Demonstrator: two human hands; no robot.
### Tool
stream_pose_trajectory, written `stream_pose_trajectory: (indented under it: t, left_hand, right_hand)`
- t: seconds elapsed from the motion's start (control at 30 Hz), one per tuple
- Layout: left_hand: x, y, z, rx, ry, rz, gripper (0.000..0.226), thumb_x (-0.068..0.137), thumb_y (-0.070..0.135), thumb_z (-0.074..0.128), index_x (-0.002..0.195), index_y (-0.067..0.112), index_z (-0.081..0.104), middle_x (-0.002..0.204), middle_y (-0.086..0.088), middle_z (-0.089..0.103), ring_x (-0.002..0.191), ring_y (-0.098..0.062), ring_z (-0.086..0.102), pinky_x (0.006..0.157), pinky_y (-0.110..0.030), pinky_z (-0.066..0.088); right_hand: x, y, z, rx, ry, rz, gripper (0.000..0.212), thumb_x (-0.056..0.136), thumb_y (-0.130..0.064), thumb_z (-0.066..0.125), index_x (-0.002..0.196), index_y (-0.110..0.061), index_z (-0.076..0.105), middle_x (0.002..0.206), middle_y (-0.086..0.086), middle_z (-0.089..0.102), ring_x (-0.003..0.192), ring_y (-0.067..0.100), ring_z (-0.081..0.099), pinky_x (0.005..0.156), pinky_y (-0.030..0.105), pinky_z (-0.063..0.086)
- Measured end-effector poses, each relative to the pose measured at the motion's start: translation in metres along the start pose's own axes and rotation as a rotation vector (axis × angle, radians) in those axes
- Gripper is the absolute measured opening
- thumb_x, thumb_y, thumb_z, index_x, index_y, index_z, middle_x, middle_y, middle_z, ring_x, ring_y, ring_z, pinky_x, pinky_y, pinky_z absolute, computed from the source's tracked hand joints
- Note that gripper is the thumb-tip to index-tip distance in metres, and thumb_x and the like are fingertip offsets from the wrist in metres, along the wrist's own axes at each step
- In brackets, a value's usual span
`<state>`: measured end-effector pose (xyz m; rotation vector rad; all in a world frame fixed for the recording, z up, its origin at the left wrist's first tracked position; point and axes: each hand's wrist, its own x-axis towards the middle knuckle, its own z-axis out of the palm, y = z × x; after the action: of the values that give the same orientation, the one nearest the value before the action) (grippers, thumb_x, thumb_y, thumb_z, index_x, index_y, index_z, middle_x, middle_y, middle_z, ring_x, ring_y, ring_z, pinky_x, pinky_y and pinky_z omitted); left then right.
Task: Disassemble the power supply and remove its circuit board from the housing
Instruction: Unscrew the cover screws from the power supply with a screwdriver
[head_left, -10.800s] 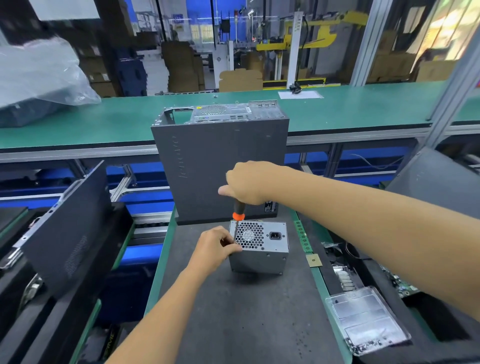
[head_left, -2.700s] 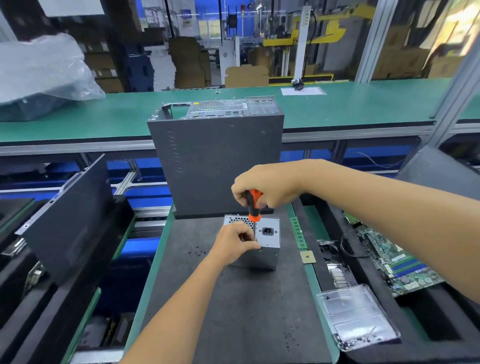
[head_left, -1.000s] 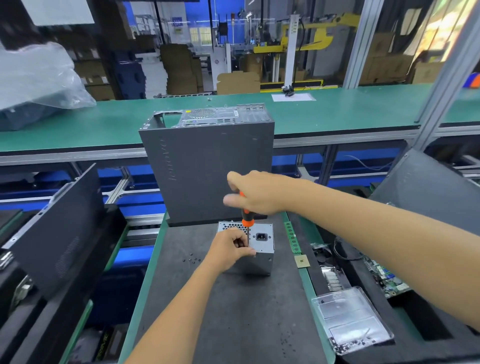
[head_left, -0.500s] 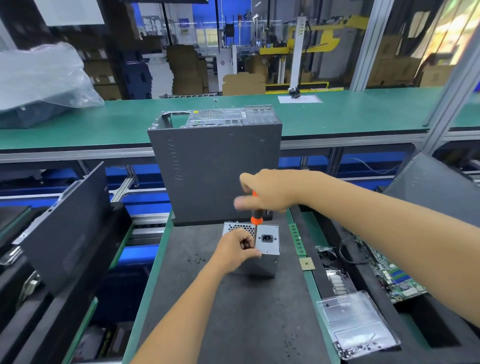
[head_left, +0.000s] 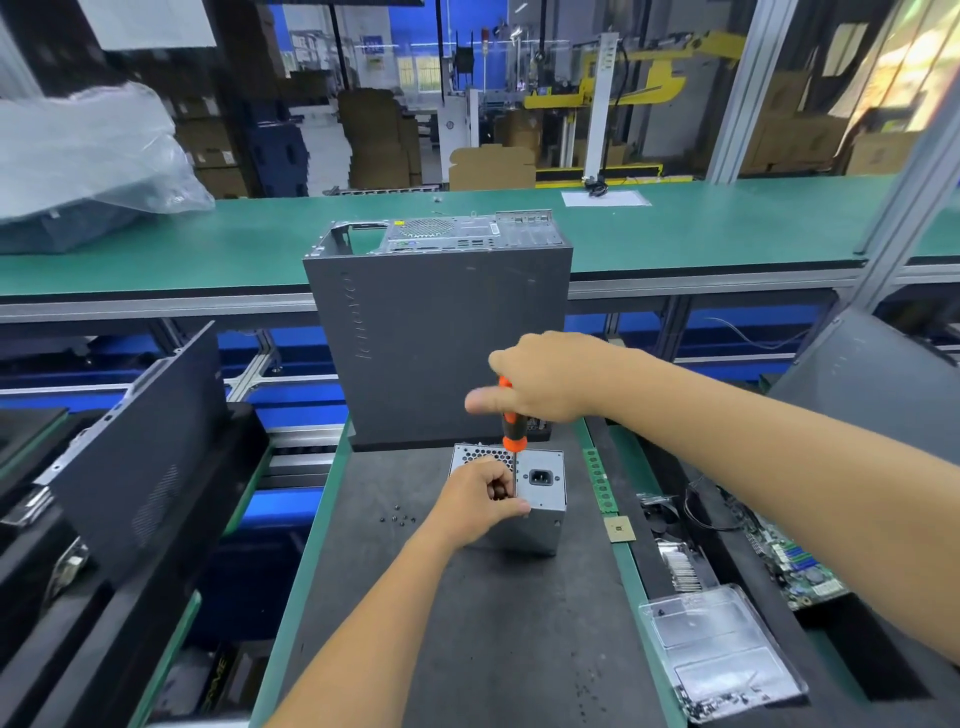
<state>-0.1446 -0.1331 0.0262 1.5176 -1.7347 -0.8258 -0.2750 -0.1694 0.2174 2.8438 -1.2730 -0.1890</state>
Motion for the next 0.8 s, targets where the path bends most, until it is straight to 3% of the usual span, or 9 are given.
stream_pose_trajectory:
  t: [0.07,0.17,0.23,0.37,0.43,0.53,0.6,0.73,0.8]
  left_hand:
    - [-0.001,0.001,-0.001,-0.001,-0.002,-0.007,0.035,0.069,0.017,0.081,0.062,0.022,0.048,0.067,0.011,0.044,0.055,0.0,0.037,0.055,-0.01,0.035]
    - [-0.002,0.001,-0.002,-0.001,-0.009,-0.008,0.036,0.069,0.016,0.081,0.062,0.022,0.047,0.067,0.011,0.044,0.055,-0.001,0.037,0.055,-0.01,0.035]
    - [-0.002,0.002,-0.002,0.004,-0.011,-0.007,0.036,0.07,0.017,0.081,0.062,0.023,0.047,0.067,0.011,0.044,0.055,-0.001,0.036,0.055,-0.01,0.034]
    - [-0.001,0.004,-0.002,0.015,-0.02,-0.008,0.033,0.07,0.017,0.081,0.064,0.022,0.049,0.068,0.011,0.045,0.055,0.0,0.037,0.056,-0.01,0.035]
    - [-0.002,0.004,-0.002,0.008,-0.026,-0.013,0.031,0.071,0.016,0.081,0.066,0.02,0.05,0.069,0.01,0.046,0.055,-0.001,0.037,0.057,-0.01,0.035]
    - [-0.002,0.004,-0.002,0.0,-0.022,-0.008,0.035,0.071,0.014,0.08,0.063,0.022,0.047,0.069,0.01,0.044,0.056,-0.001,0.036,0.056,-0.009,0.034]
    - [-0.002,0.006,-0.002,-0.008,-0.02,-0.001,0.036,0.071,0.012,0.08,0.063,0.021,0.046,0.069,0.009,0.044,0.056,-0.001,0.035,0.056,-0.009,0.033]
    - [-0.005,0.005,-0.002,-0.039,-0.024,-0.012,0.028,0.07,0.01,0.08,0.069,0.014,0.053,0.07,0.009,0.047,0.058,-0.003,0.034,0.057,-0.01,0.034]
    - [-0.005,0.004,-0.003,-0.053,-0.034,-0.021,0.024,0.07,0.009,0.08,0.072,0.01,0.057,0.071,0.008,0.048,0.059,-0.004,0.035,0.058,-0.01,0.034]
  right_hand:
    - [0.004,-0.003,-0.004,-0.089,-0.008,0.014,0.052,0.094,-0.061,0.037,0.078,-0.014,0.05,0.074,0.003,0.05,0.064,0.022,0.05,0.05,0.032,0.034]
    - [0.002,-0.001,-0.01,0.134,-0.17,-0.153,0.01,0.088,-0.016,0.052,0.096,-0.014,0.059,0.09,-0.003,0.056,0.084,0.025,0.056,0.066,0.036,0.046]
    - [-0.002,0.002,-0.013,0.244,-0.214,-0.2,0.026,0.08,-0.005,0.054,0.101,-0.02,0.058,0.094,-0.008,0.052,0.088,0.022,0.056,0.072,0.036,0.049]
    - [-0.001,0.002,-0.003,0.05,-0.058,0.004,0.043,0.088,-0.058,0.051,0.09,-0.015,0.054,0.078,0.0,0.053,0.068,0.025,0.062,0.053,0.033,0.043]
    - [0.001,0.0,0.002,-0.063,0.027,0.028,0.047,0.095,-0.053,0.043,0.074,-0.012,0.05,0.071,0.004,0.051,0.063,0.025,0.055,0.049,0.031,0.035]
    - [-0.002,0.004,0.001,0.201,-0.062,-0.103,0.007,0.087,-0.021,0.057,0.091,-0.015,0.055,0.084,-0.002,0.058,0.08,0.023,0.056,0.061,0.033,0.044]
    - [-0.007,0.007,-0.005,0.332,-0.172,-0.146,0.027,0.079,-0.013,0.063,0.103,-0.022,0.054,0.094,-0.006,0.059,0.087,0.018,0.055,0.07,0.035,0.048]
    - [-0.008,0.0,-0.001,-0.026,-0.022,0.003,0.04,0.09,-0.055,0.053,0.084,-0.015,0.05,0.077,0.0,0.054,0.068,0.019,0.052,0.053,0.034,0.039]
    - [-0.006,-0.003,0.001,-0.157,0.022,0.025,0.042,0.097,-0.05,0.042,0.076,-0.014,0.047,0.071,0.0,0.046,0.063,0.021,0.049,0.051,0.031,0.033]
